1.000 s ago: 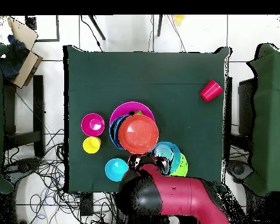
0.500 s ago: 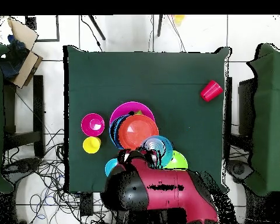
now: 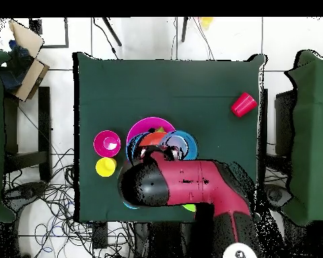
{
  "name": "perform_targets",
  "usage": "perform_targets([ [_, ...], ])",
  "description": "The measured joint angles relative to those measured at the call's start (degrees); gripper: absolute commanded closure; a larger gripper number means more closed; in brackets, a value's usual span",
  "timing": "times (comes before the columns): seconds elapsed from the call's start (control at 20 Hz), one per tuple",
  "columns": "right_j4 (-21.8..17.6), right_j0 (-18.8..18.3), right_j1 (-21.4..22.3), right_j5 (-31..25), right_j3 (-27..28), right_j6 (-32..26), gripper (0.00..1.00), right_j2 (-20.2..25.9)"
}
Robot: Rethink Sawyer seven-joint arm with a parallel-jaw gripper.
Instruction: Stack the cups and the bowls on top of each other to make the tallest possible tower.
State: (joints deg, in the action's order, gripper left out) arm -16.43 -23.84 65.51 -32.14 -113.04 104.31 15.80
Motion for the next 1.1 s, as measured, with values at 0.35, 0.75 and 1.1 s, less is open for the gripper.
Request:
perform_targets([
  [0.35,-0.1,3.4,-5.8,0.0,6.4,0.9,1.00,-2.9],
  [0.75,-0.2,8.2,-11.2,0.0,10.9,2.1,1.00,-6.9],
  [1.1,-0.1,11.7,-13.9,0.0,11.7,4.0,1.00,-10.0],
])
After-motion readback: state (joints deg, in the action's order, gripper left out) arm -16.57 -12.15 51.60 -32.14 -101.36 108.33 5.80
